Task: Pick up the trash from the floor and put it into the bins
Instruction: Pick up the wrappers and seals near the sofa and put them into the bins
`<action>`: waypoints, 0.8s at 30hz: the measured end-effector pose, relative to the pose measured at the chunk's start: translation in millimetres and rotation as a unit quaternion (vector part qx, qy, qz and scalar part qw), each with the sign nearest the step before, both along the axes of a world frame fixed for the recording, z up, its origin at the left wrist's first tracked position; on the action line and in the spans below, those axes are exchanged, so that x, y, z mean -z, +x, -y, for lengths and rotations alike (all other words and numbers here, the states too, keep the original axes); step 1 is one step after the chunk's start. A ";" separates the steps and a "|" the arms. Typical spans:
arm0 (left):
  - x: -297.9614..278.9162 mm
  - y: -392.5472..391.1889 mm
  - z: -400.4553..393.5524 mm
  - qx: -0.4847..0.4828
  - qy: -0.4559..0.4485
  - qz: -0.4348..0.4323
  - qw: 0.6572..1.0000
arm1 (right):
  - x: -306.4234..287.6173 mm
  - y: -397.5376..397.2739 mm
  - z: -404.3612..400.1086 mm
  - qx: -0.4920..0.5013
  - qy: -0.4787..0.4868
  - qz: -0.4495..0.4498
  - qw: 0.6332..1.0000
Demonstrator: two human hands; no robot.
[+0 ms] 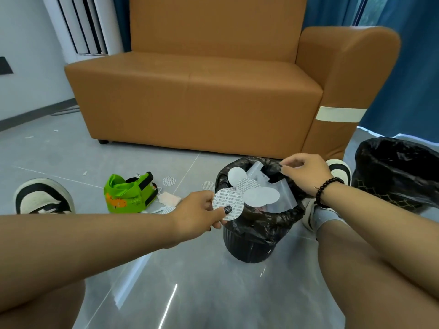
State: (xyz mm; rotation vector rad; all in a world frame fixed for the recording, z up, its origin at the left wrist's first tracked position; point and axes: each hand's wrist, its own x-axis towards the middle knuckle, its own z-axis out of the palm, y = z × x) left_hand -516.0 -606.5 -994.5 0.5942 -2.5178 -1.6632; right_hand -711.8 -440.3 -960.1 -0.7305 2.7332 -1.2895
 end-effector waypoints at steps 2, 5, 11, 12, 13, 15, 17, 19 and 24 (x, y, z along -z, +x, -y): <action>2.0 -5.2 -1.5 0.003 -0.002 0.001 1.000 | -5.7 12.5 2.7 -0.054 -0.044 0.081 0.994; 0.9 -15.4 -7.7 0.016 0.004 -0.009 1.000 | -10.1 33.8 6.1 -0.159 -0.021 0.155 0.975; -5.1 -34.4 -19.7 0.037 0.006 -0.030 0.999 | -8.5 46.8 6.9 -0.209 0.005 0.110 0.972; -4.7 -36.6 -20.6 0.033 0.009 -0.029 0.999 | -8.2 44.5 4.9 -0.188 -0.008 0.098 0.977; -4.0 -37.9 -20.5 0.028 0.010 -0.027 0.999 | -8.0 41.2 2.3 -0.158 -0.025 0.080 0.984; -2.0 -38.3 -19.3 0.025 0.010 -0.021 0.999 | -6.5 30.1 -4.6 -0.087 -0.048 0.013 0.995; -0.2 -36.2 -17.2 0.037 0.010 -0.009 0.999 | -4.3 17.8 -12.2 -0.022 -0.028 -0.065 0.997; 1.7 -31.9 -14.3 0.054 0.002 0.006 0.999 | 1.6 6.4 -17.4 0.010 0.004 -0.089 0.996; 11.4 -17.2 -0.8 0.066 -0.035 0.025 0.997 | 14.0 -6.4 -16.6 0.046 0.017 -0.021 0.999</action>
